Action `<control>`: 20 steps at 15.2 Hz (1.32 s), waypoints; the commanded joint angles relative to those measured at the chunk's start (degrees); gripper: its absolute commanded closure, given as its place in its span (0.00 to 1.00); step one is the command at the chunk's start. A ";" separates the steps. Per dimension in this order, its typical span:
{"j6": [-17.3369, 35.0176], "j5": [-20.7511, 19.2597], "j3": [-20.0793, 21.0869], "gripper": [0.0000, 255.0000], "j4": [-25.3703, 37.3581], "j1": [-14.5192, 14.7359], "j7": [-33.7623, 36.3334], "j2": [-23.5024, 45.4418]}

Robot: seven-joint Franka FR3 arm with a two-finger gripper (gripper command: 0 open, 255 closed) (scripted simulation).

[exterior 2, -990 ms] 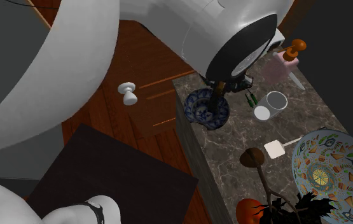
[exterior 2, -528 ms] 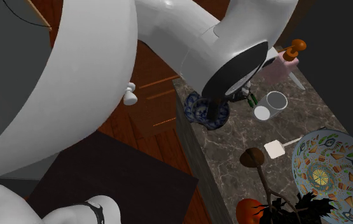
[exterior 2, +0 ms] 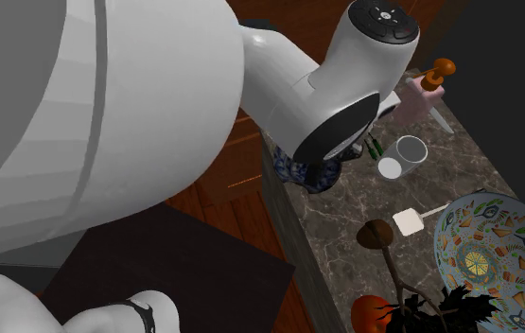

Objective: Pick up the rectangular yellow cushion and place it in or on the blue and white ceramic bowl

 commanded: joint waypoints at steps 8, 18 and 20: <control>6.01 1.91 0.36 1.00 -0.81 -0.04 -1.27 5.26; 5.99 1.91 0.36 0.00 -0.80 -0.05 -1.27 5.25; 5.99 1.91 0.36 0.00 -0.80 -0.05 -1.27 5.25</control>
